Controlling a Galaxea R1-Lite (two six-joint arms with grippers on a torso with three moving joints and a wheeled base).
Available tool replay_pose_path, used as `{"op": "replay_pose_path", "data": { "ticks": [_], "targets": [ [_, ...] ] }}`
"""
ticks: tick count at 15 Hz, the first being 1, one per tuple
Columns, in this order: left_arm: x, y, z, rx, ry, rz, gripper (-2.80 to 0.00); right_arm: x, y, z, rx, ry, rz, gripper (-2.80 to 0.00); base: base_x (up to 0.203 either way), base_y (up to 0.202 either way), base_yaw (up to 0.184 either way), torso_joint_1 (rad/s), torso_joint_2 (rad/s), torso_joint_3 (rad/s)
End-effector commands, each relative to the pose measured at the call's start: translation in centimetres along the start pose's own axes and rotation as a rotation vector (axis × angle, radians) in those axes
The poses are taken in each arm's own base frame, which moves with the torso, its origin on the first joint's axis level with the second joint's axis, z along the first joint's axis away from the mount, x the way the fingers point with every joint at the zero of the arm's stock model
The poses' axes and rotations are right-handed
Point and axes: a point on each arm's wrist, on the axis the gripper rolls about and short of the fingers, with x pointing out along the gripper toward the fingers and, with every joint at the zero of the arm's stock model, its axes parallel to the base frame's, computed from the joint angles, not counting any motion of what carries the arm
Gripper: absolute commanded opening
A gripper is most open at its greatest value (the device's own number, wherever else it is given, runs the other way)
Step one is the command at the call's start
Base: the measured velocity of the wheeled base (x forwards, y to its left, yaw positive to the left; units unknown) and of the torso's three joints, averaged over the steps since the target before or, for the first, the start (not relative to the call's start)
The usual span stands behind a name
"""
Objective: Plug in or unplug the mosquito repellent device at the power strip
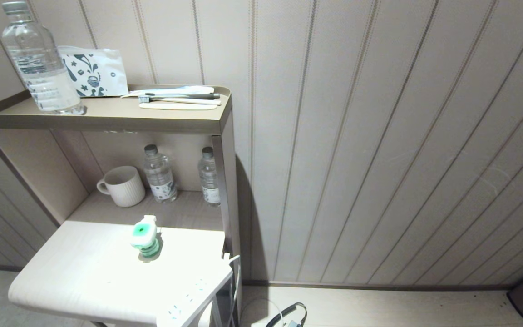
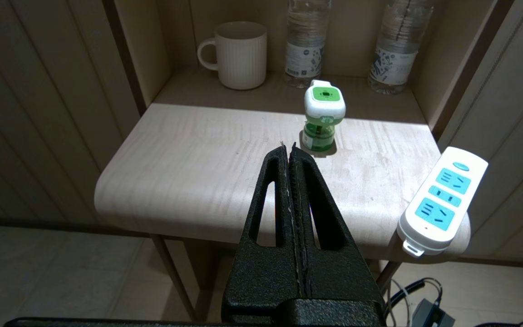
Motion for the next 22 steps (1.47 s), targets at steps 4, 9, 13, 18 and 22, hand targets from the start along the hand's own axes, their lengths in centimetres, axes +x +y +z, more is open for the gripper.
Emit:
{"op": "replay_pose_path", "data": {
  "ticks": [4,9,13,18,22],
  "targets": [
    [0.02,0.00,0.02,-0.001,0.001,0.001,-2.80,0.01,0.00,-0.01,0.000,0.003,0.000,-2.80,0.000,0.000,0.000,0.000,0.00,0.000],
    [0.02,0.00,0.02,-0.001,0.001,0.001,-2.80,0.01,0.00,-0.01,0.000,0.003,0.000,-2.80,0.000,0.000,0.000,0.000,0.00,0.000],
    [0.02,0.00,0.00,0.004,0.003,0.001,-2.80,0.01,0.00,-0.01,0.000,0.003,0.000,-2.80,0.000,0.000,0.000,0.000,0.00,0.000],
    [0.02,0.00,0.00,0.004,0.003,0.001,-2.80,0.01,0.00,-0.01,0.000,0.003,0.000,-2.80,0.000,0.000,0.000,0.000,0.00,0.000],
    [0.02,0.00,0.01,0.003,0.001,0.001,-2.80,0.01,0.00,-0.01,0.000,0.003,0.000,-2.80,0.000,0.000,0.000,0.000,0.00,0.000]
  ]
}}
